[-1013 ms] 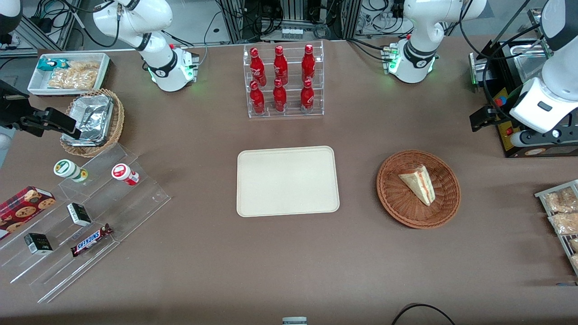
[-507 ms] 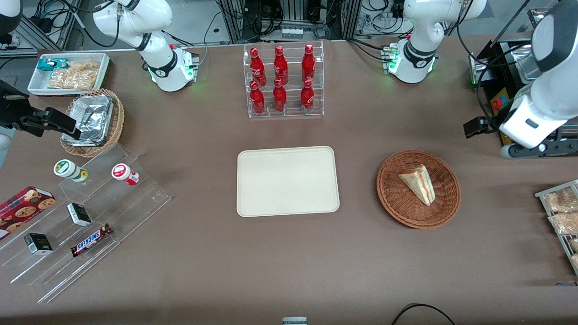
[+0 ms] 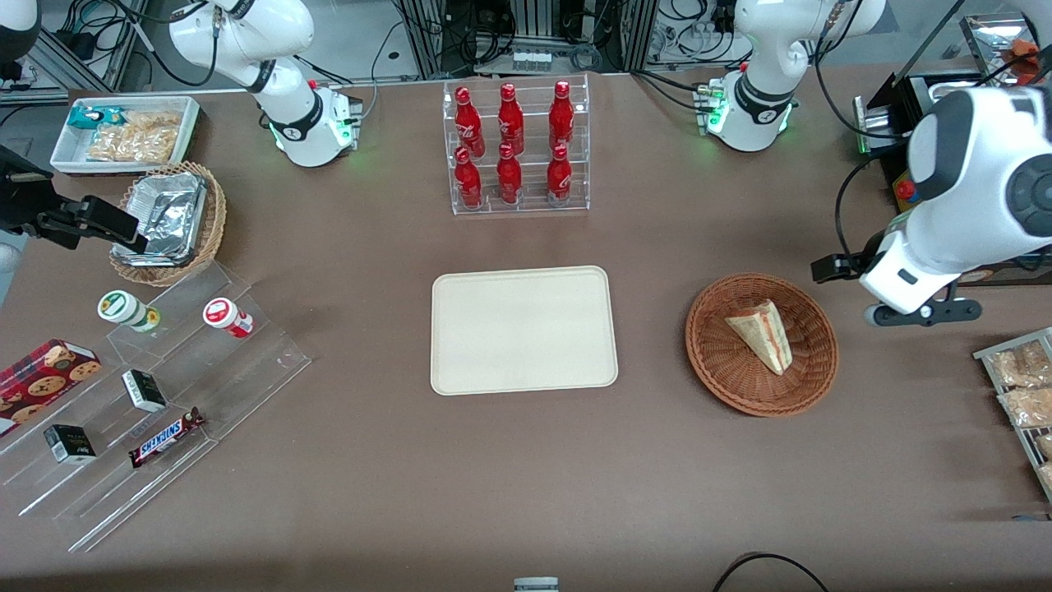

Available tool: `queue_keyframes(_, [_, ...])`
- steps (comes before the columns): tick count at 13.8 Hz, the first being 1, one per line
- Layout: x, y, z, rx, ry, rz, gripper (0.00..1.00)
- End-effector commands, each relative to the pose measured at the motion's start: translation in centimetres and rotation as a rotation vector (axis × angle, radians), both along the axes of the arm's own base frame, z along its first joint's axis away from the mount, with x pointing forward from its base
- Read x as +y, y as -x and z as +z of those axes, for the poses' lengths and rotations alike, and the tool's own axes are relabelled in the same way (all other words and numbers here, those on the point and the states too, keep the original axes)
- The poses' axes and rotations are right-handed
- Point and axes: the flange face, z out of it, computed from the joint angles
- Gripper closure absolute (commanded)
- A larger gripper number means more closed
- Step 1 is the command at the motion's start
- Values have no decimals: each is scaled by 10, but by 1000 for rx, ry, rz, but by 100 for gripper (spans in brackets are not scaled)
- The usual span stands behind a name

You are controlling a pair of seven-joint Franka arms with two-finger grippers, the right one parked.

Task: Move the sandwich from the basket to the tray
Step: 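Move the left gripper over the wrapped sandwich in the wicker basket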

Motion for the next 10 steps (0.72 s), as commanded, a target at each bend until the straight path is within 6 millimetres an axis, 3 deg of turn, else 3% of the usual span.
queue_keyframes(1, [0,11,-26,-34,10,5,0])
queue_keyframes(7, [-5,23,-88,-120,10,93,0])
queue_keyframes(10, [-5,30,-106,-154,14,128,0])
